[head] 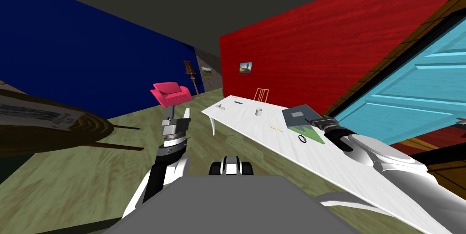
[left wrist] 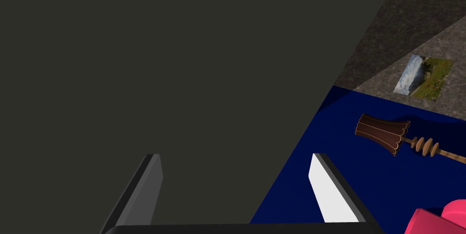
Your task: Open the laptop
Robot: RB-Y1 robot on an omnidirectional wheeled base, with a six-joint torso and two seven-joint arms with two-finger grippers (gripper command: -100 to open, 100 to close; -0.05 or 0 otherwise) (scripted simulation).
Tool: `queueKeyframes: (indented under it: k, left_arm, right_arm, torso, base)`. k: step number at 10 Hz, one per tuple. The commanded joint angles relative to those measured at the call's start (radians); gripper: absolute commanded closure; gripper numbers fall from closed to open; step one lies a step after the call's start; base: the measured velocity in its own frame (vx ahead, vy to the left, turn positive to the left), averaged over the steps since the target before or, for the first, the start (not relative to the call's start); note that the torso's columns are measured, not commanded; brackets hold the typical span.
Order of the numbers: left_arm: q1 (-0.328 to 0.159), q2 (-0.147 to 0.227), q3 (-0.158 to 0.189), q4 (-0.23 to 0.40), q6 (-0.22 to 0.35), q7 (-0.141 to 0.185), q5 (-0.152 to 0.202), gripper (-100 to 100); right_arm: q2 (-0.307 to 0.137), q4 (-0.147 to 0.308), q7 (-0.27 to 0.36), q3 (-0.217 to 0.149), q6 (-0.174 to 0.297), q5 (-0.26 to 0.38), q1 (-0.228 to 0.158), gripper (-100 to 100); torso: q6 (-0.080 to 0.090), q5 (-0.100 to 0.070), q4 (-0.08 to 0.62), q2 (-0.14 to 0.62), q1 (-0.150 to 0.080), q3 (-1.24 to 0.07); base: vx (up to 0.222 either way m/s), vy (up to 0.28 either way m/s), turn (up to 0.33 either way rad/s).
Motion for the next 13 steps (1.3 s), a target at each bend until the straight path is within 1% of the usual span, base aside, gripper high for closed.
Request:
queueKeyframes:
  k: [1,7,8,10,11,12,13]
  left_arm:
    - [0.000,0.000,0.000,0.000,0.000,0.000,0.000,0]
    - [0.000,0.000,0.000,0.000,0.000,0.000,0.000,0]
    - [0.000,0.000,0.000,0.000,0.000,0.000,0.000,0]
    - [0.000,0.000,0.000,0.000,0.000,0.000,0.000,0]
    - [0.000,0.000,0.000,0.000,0.000,0.000,0.000,0]
    - [0.000,0.000,0.000,0.000,0.000,0.000,0.000,0]
    - [0.000,0.000,0.000,0.000,0.000,0.000,0.000,0]
  right_arm:
    - [0.006,-0.006,0.042,0.019,0.043,0.053,0.007,-100]
    - [0.022,-0.008,0.127,0.060,0.131,0.165,0.017,-100]
    - [0.027,-0.008,0.151,0.071,0.155,0.196,0.020,-100]
    - [0.031,-0.009,0.174,0.082,0.179,0.225,0.022,-100]
    - [0.036,-0.010,0.197,0.093,0.202,0.255,0.025,-100]
    - [0.037,-0.010,0.209,0.099,0.214,0.271,0.026,-100]
    - [0.042,-0.012,0.234,0.111,0.240,0.304,0.029,-100]
  torso:
    - [0.000,0.000,0.000,0.000,0.000,0.000]
    - [0.000,0.000,0.000,-0.001,0.001,-0.001]
    - [0.000,0.000,0.000,-0.001,0.001,-0.001]
    - [0.000,0.000,0.000,-0.001,0.000,-0.001]
    - [0.000,0.000,0.000,-0.001,0.001,-0.001]
    - [0.000,0.000,0.000,-0.001,0.001,-0.001]
    - [0.000,0.000,0.000,-0.001,0.001,-0.001]
  base:
    - [-0.015,-0.005,0.045]
    - [-0.012,-0.003,0.042]
    - [-0.015,-0.003,0.067]
    - [-0.013,-0.003,0.033]
    - [-0.012,-0.003,0.062]
    - [-0.012,-0.004,0.051]
    - [-0.014,-0.003,0.058]
